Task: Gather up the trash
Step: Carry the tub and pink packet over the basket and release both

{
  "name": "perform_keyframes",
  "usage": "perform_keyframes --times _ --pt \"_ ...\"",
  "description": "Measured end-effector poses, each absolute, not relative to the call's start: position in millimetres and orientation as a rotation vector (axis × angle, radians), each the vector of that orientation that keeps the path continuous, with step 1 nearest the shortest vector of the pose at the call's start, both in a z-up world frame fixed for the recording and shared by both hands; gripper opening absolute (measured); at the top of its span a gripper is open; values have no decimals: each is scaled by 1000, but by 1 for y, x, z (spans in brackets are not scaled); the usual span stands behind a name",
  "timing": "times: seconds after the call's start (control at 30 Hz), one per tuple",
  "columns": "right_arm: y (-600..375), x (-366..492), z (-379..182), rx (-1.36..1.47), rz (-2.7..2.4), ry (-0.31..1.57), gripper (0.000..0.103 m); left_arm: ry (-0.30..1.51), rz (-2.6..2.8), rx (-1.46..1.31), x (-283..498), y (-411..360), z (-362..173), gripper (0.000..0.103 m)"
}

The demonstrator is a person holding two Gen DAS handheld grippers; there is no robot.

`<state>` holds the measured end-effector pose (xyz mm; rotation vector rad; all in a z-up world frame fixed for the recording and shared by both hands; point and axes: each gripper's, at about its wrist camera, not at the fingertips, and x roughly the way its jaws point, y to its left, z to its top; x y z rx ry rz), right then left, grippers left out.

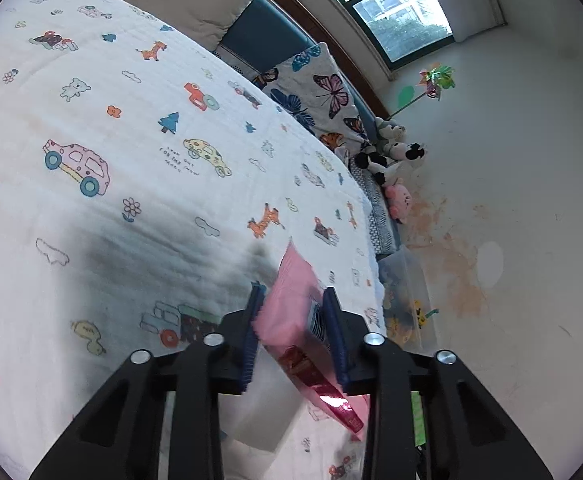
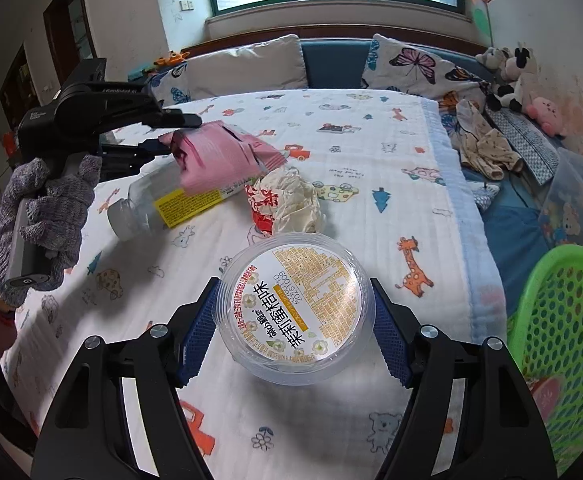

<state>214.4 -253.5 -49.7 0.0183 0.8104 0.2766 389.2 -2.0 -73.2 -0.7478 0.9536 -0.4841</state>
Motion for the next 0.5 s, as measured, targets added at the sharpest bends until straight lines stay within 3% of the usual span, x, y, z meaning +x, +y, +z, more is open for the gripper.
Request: perform_keyframes --times 0.17,0.5 --pt "-259 203 -43 41 270 792 71 912 -506 -709 370 -4 -54 20" --pt "-290 171 -20 87 220 743 71 797 -526 -575 322 -16 2 18"
